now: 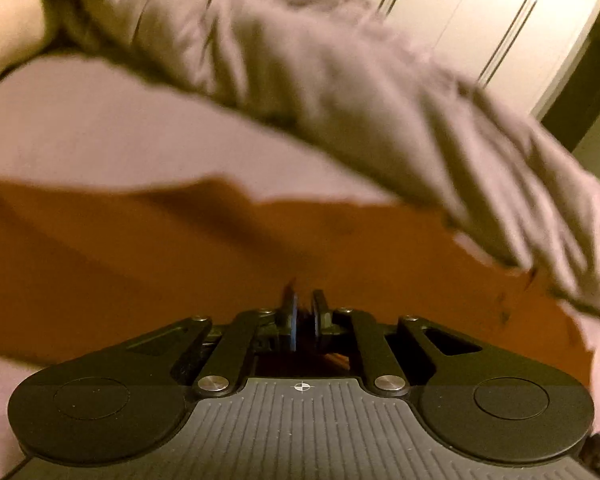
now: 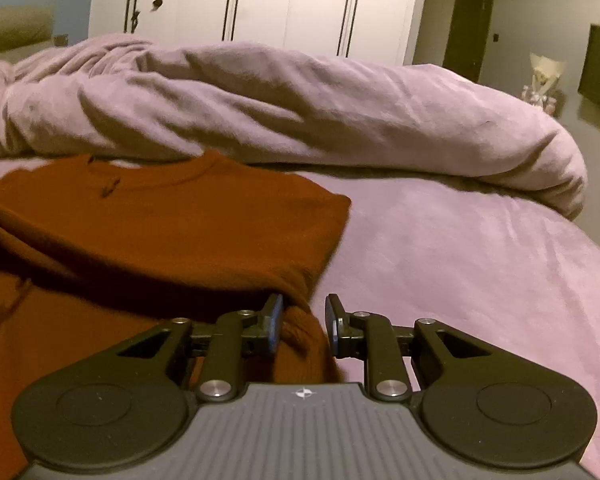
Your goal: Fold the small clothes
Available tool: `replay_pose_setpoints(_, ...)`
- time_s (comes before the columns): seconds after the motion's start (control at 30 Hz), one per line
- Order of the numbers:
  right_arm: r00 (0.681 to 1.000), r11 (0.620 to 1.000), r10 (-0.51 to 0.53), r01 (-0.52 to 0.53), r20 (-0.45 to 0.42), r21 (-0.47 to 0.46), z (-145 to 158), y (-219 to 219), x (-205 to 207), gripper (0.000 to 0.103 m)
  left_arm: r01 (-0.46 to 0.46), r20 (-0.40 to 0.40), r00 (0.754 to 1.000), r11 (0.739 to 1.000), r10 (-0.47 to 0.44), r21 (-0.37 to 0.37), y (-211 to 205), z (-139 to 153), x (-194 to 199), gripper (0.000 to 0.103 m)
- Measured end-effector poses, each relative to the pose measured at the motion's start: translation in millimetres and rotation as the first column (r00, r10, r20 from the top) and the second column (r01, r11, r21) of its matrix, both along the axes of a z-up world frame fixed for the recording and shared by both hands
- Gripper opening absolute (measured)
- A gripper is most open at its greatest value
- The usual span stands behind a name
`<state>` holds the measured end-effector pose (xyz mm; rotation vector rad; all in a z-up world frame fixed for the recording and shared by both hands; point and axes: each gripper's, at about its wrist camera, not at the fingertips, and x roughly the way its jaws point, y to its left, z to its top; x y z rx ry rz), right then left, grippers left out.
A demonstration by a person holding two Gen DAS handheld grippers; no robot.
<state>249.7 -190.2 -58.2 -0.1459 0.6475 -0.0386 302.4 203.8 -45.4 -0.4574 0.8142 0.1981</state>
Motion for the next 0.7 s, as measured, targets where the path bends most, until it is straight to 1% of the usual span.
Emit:
replay_pose_setpoints(0.03,1.000,1.000,0.002,-0.002,-0.003,0.001,2.1,-1.3,-2.5,0.025,-0.003,-0.014,1.000,1.000,0.002,-0.006,2.5,-4.4,-4.0,0.011)
replay_pose_setpoints(0.1,1.000,1.000,-0.008,0.008,-0.023,0.016,7.6,-4.6,-4.9,0.031,-0.003,-0.006,1.000,1.000,0.003,-0.030,8.6,-7.0,-12.1,0.012)
replay_pose_setpoints(0.2,0.999,0.998,-0.034,0.035,-0.008,0.061,20.3,-10.1,-5.8,0.031,-0.014,0.005,1.000,0.999,0.014,-0.050,14.8,-3.3,-18.3,0.015)
replay_pose_setpoints(0.27,0.999,0.996,-0.042,0.040,0.027,0.075,28.3,-9.0,-5.3,0.031,-0.009,0.012,1.000,0.998,0.010,-0.066,15.2,-1.5,-17.4,0.026)
replay_pose_setpoints(0.37,0.999,0.996,-0.010,0.006,0.040,0.086,30.7,5.8,4.5,0.031,0.005,0.014,1.000,0.997,-0.004,-0.078,7.7,-0.3,-9.5,0.026)
replay_pose_setpoints(0.43,0.998,0.996,0.032,-0.036,0.044,0.087,28.1,19.5,11.6,0.031,0.019,0.011,1.000,0.999,-0.018,-0.044,-1.7,-0.5,-5.5,0.027)
replay_pose_setpoints(0.5,0.995,0.994,0.084,-0.086,0.047,0.066,21.1,35.2,19.0,0.030,0.033,-0.011,0.999,0.999,-0.032,0.005,-9.1,-3.1,-0.7,0.027)
replay_pose_setpoints(0.57,0.993,0.993,0.115,-0.116,0.017,0.026,9.7,46.7,26.7,0.026,0.041,-0.023,0.999,0.999,-0.040,0.026,-12.2,-4.1,0.9,0.027)
replay_pose_setpoints(0.63,0.995,0.995,0.093,-0.094,-0.036,-0.036,-5.6,49.7,33.4,0.026,0.043,-0.031,0.999,0.999,-0.042,0.030,-12.2,-3.7,1.5,0.027)
replay_pose_setpoints(0.7,0.997,0.996,0.073,-0.074,-0.024,-0.057,-10.4,43.1,33.6,0.023,0.042,-0.036,0.999,0.999,-0.041,0.028,-11.0,-3.8,1.7,0.027)
